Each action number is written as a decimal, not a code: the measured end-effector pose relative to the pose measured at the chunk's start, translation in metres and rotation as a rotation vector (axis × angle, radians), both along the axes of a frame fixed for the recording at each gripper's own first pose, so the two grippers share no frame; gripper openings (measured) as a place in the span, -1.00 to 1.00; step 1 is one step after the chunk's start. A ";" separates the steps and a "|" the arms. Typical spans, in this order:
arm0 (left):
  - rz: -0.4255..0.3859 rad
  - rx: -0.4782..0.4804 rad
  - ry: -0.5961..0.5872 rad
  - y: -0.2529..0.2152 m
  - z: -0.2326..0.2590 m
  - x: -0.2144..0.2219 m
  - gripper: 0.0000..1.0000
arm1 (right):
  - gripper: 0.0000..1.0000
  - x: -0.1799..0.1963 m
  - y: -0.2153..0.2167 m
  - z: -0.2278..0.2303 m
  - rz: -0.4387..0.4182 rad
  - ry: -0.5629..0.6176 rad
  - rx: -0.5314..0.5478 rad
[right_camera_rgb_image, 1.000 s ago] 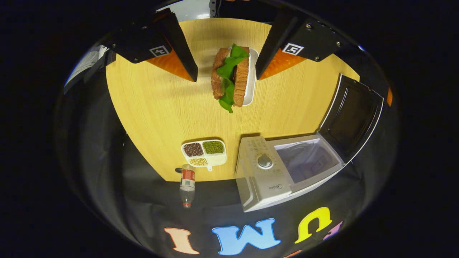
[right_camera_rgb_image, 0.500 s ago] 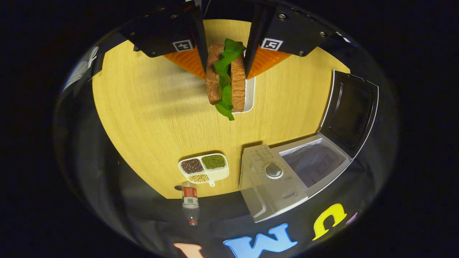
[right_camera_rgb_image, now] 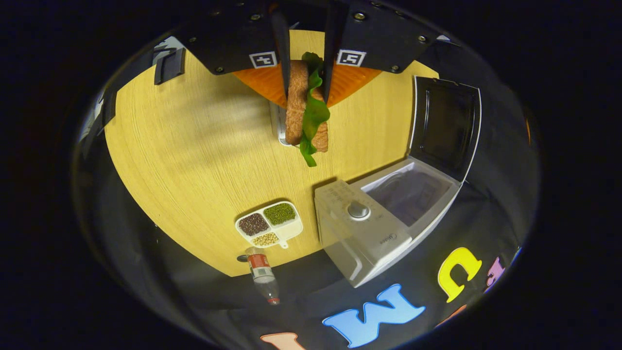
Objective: Open the microwave oven with the left hand, put the food in, and close the microwave oven.
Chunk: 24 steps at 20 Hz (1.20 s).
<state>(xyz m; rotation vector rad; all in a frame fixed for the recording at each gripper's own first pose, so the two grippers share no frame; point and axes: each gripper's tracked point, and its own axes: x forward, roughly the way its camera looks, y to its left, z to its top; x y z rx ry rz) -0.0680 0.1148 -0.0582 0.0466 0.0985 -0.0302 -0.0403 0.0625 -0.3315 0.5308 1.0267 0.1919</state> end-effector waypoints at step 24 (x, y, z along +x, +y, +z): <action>0.047 -0.048 -0.065 0.173 0.031 -0.016 0.99 | -0.40 0.155 0.250 0.028 -0.587 -0.119 0.756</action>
